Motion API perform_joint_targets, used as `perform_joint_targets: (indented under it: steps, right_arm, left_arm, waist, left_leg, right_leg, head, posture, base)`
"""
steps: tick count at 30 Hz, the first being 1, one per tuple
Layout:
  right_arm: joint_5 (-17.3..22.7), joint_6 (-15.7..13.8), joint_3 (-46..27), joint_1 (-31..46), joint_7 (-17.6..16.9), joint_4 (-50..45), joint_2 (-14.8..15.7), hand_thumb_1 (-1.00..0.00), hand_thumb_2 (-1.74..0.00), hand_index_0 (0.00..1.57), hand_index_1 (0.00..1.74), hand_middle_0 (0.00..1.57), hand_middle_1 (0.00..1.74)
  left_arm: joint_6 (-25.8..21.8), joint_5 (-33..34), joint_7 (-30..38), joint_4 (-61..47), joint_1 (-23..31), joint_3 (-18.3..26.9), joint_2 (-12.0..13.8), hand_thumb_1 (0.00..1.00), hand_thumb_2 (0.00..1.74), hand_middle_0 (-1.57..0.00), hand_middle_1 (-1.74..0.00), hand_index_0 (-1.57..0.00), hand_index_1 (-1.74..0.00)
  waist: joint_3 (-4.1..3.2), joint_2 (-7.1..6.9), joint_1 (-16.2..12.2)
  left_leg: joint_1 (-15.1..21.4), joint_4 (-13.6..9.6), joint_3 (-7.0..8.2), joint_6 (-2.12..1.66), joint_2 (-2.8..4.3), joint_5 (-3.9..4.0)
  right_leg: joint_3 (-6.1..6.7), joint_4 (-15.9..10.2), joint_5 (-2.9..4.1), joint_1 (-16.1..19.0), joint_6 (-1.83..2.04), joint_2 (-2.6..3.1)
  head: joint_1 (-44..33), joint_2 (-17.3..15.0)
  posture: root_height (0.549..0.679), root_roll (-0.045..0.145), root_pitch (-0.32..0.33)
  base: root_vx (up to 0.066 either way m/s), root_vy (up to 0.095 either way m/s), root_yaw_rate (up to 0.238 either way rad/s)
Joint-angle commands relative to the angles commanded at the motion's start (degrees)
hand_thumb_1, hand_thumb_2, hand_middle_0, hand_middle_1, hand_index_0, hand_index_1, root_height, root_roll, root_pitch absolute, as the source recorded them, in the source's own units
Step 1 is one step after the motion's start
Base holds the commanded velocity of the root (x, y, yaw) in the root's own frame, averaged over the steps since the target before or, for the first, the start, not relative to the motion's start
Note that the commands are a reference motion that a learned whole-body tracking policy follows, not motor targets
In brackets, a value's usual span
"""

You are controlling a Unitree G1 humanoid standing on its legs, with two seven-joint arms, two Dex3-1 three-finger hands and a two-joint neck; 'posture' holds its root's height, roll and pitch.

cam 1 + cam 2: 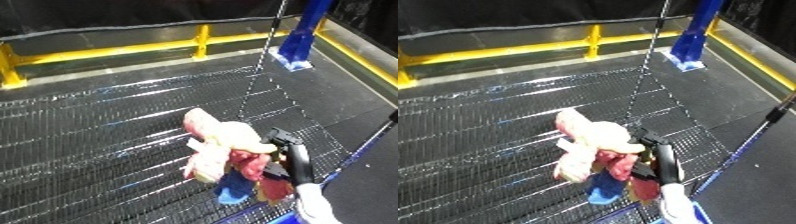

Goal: Pick up the object and place it into the box

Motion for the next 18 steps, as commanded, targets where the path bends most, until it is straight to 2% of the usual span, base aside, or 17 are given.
perform_joint_targets:
  steps: [8, 14, 15, 16, 18]
  right_arm:
    - [1.75, -2.38, -7.76, 7.53, -1.98, -4.24, 5.49, -1.00, -1.74, 1.57, 1.74, 1.57, 1.74]
    - [3.87, -5.07, -12.52, 11.24, -3.97, -4.47, 10.32, -1.00, -1.74, 1.57, 1.74, 1.57, 1.74]
    - [3.93, -5.29, -13.05, 11.74, -4.16, -4.50, 10.75, -1.00, -1.74, 1.57, 1.74, 1.57, 1.74]
    - [4.14, -5.57, -13.56, 12.22, -4.32, -4.45, 11.18, -1.00, -1.74, 1.57, 1.74, 1.57, 1.74]
    - [4.76, -6.15, -14.51, 13.08, -4.49, -4.20, 11.96, -1.00, -1.74, 1.57, 1.74, 1.57, 1.74]
  left_arm:
    - [0.84, 0.83, 0.56, 0.42, 0.68, 1.33, -0.61, 1.00, 1.74, -1.57, -1.74, -1.57, -1.74]
    - [1.21, 1.37, 0.87, 1.15, 0.18, 0.98, -0.66, 1.00, 1.74, -1.57, -1.74, -1.57, -1.74]
    - [1.24, 1.50, 0.88, 1.22, 0.01, 0.86, -0.57, 1.00, 1.74, -1.57, -1.74, -1.57, -1.74]
    - [1.25, 1.62, 0.92, 1.29, -0.22, 0.70, -0.45, 1.00, 1.74, -1.57, -1.74, -1.57, -1.74]
    - [1.25, 1.75, 1.04, 1.40, -0.73, 0.36, -0.26, 1.00, 1.74, -1.57, -1.74, -1.57, -1.74]
  waist:
    - [-0.42, -1.21, -2.77]
    - [-0.71, -1.51, -5.52]
    - [-0.75, -1.50, -5.93]
    - [-0.80, -1.49, -6.45]
    - [-0.86, -1.44, -7.49]
  left_leg:
    - [1.12, 1.32, 0.59, 0.03, 0.55, -0.96]
    - [1.66, 2.33, 1.22, 0.18, 0.87, -1.69]
    - [1.69, 2.44, 1.29, 0.20, 0.90, -1.76]
    - [1.74, 2.58, 1.38, 0.22, 0.92, -1.85]
    - [1.82, 2.91, 1.60, 0.23, 0.96, -2.02]
  right_leg:
    - [0.81, -0.38, 0.64, 0.84, -0.08, 0.29]
    - [1.81, -0.97, 1.41, 1.05, -0.23, 0.68]
    - [1.97, -0.99, 1.48, 1.01, -0.24, 0.75]
    - [2.17, -1.02, 1.56, 0.98, -0.27, 0.84]
    - [2.56, -1.04, 1.71, 0.95, -0.34, 1.00]
  head:
    - [3.54, -6.95]
    - [6.31, -14.34]
    - [6.31, -14.34]
    - [7.34, -17.60]
    - [8.67, -20.21]
  posture:
    - [0.624, 0.044, -0.263]
    - [0.624, 0.046, -0.273]
    - [0.624, 0.046, -0.273]
    - [0.624, 0.046, -0.274]
    - [0.624, 0.048, -0.276]
  base:
    - [-0.005, 0.010, -0.098]
    - [-0.007, 0.011, -0.137]
    - [-0.007, 0.011, -0.105]
    - [-0.003, 0.013, -0.141]
    - [0.002, 0.016, -0.156]
